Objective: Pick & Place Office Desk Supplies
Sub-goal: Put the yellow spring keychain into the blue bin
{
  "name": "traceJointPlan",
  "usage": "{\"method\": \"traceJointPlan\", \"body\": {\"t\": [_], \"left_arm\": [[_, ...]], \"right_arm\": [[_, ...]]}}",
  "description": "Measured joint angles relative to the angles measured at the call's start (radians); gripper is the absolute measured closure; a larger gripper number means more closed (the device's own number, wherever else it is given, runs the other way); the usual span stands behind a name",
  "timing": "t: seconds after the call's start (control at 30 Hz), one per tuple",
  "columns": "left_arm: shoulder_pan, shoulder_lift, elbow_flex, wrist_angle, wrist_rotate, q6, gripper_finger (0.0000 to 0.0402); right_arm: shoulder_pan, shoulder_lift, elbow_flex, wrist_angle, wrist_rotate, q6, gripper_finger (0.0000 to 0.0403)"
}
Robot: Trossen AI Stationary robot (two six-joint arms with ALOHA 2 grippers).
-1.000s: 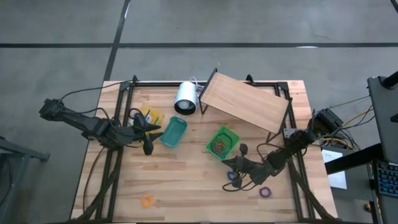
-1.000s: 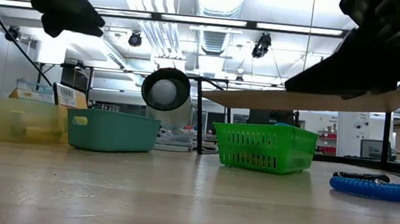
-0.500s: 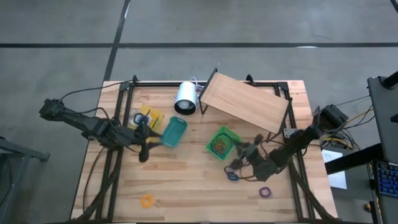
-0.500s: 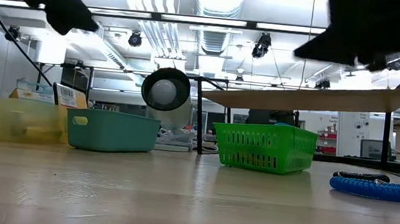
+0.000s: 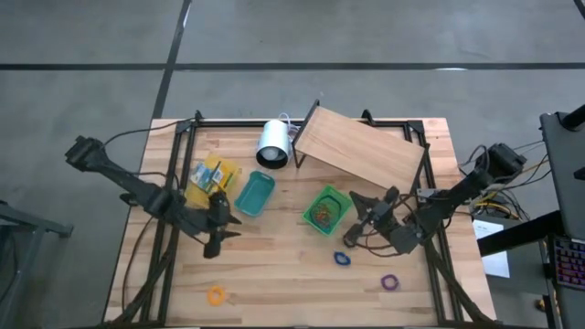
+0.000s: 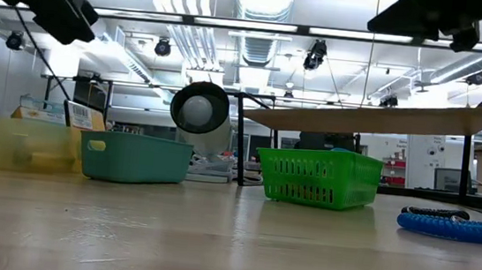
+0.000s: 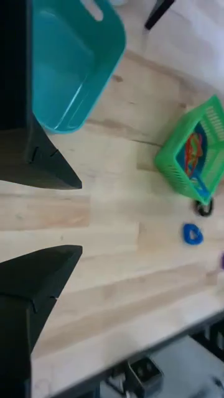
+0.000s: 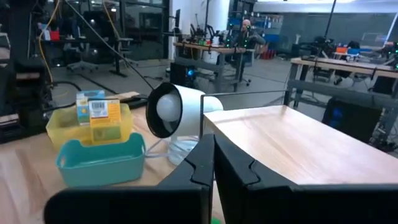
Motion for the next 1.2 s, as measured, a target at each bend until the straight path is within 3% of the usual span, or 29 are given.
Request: {"method": "traceJointPlan", "body": {"t": [0.4, 0.63, 0.8, 1.1, 1.2], "left_arm": [[-0.131, 0.335, 0.156, -0.048, -0.017, -0.042, 0.0241], [-0.272, 0.496, 0.289, -0.268, -0.016, -0.045, 0.0241], [-0.357, 0.567, 0.321, -0.280, 0.019, -0.082, 0.0241], [-0.429, 0.591, 0.351, -0.303, 0.066, -0.412, 0.0241], [-0.460, 0.613, 0.351, -0.278, 0.072, -0.460, 0.0241]], "right_arm": [[0.000, -0.017, 0.000, -0.001, -0.004, -0.060, 0.0394], [0.000, -0.017, -0.001, -0.002, -0.006, -0.059, 0.0394], [0.000, -0.017, -0.001, -0.001, -0.007, -0.058, 0.0394], [0.000, -0.017, -0.001, -0.001, -0.007, -0.057, 0.0394], [0.000, -0.017, -0.001, -0.001, -0.007, -0.057, 0.0394]]}}
